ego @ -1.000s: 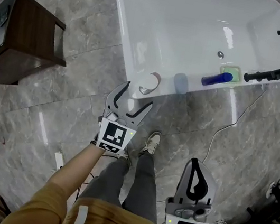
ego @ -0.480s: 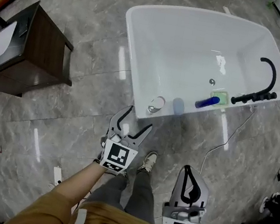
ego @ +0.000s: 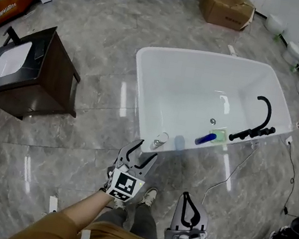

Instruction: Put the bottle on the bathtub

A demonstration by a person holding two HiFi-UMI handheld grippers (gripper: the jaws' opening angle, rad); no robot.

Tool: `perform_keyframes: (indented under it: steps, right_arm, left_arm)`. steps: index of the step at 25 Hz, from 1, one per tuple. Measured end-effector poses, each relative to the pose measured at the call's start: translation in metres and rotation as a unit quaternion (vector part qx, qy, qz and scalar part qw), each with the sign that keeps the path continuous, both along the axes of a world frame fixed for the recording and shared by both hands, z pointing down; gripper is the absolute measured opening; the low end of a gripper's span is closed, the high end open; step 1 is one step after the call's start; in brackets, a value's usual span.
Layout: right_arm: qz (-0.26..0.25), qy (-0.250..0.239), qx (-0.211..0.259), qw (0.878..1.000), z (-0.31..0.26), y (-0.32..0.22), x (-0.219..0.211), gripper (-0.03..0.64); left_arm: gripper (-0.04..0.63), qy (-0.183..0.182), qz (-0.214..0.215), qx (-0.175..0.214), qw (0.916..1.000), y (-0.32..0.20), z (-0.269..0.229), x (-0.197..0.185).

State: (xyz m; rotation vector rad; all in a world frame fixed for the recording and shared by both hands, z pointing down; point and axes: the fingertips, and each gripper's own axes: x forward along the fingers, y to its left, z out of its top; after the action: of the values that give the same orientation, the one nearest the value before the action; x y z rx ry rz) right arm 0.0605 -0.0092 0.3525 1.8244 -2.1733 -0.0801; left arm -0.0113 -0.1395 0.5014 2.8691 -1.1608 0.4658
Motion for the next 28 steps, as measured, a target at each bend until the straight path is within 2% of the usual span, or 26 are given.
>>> perform_keyframes:
  steps: [5, 9, 14, 18, 24, 28]
  right_arm:
    - [-0.023, -0.002, 0.02, 1.0, -0.026, 0.002, -0.014, 0.006]
    - [-0.05, 0.018, 0.017, 0.998, -0.035, -0.005, -0.021, 0.006]
    - [-0.061, 0.014, 0.038, 0.997, -0.055, -0.016, -0.027, 0.006]
    - [-0.076, 0.028, 0.038, 0.996, -0.063, -0.021, -0.029, 0.006]
    - [-0.076, 0.06, 0.028, 0.995, -0.068, -0.024, -0.007, 0.006]
    - [-0.066, 0.057, 0.039, 0.995, -0.079, -0.03, 0.013, 0.006]
  left_arm:
    - [0.225, 0.009, 0.003, 0.007, 0.9999, 0.014, -0.03, 0.002]
    - [0.192, 0.021, -0.009, 0.026, 0.9994, 0.007, -0.056, -0.006]
    - [0.122, 0.02, -0.023, 0.035, 0.9989, 0.003, -0.076, -0.019]
    - [0.067, 0.017, -0.032, 0.045, 0.9983, 0.0, -0.085, -0.02]
    - [0.008, 0.027, -0.029, 0.055, 0.9977, 0.0, -0.11, -0.008]
    - [0.008, 0.042, -0.033, 0.06, 0.9968, -0.005, -0.132, -0.005]
